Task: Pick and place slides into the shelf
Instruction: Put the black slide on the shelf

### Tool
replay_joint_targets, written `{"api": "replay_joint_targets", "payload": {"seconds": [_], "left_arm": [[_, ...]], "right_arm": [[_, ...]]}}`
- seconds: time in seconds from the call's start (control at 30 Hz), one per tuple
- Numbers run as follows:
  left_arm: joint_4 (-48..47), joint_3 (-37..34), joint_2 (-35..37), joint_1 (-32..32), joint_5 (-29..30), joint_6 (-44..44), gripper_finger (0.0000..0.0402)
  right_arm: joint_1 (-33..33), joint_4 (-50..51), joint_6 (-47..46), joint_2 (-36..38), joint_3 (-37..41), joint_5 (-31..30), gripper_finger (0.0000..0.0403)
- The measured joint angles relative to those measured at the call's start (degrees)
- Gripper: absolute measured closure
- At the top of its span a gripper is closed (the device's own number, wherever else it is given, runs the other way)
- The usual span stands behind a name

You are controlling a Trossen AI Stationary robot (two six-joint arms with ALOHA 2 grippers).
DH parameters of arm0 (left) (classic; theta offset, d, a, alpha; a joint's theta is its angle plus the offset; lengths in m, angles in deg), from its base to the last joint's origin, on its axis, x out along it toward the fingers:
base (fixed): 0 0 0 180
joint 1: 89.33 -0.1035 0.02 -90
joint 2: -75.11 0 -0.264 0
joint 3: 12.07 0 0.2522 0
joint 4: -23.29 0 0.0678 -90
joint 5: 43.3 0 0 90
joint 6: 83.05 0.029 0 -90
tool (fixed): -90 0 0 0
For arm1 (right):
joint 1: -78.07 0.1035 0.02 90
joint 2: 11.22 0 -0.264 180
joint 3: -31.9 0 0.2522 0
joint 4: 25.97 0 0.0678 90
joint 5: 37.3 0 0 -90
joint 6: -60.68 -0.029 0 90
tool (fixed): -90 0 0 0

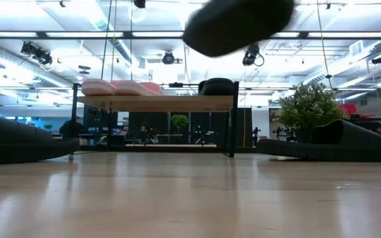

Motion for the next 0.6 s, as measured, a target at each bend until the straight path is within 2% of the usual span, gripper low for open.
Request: {"api": "replay_joint_targets", "payload": {"seconds": [0.1,0.23,0.5,0.6], "left_arm": [[0.1,0.0,2.9,-0.9,0.0,1.2,0.0374],[-0.2,0.0,5.9,-2.0,0.0,2.2,0.0377],[-0.8,0.0,8.7,-2.8,0.0,5.2,0.0392],[-1.9,0.1,8.7,-2.8,0.0,5.3,0.0390]], "right_arm": [[-4.1,-13.5,11.5,-0.6,0.0,0.9,0.0388],[-10.5,-25.9,20.7,-1.4,-0.7,8.5,0.0390],[-24.2,-28.4,23.4,-9.2,-8.8,17.7,0.0388],[-27.1,-28.2,24.9,-14.3,-14.3,17.6,0.0389]]}}
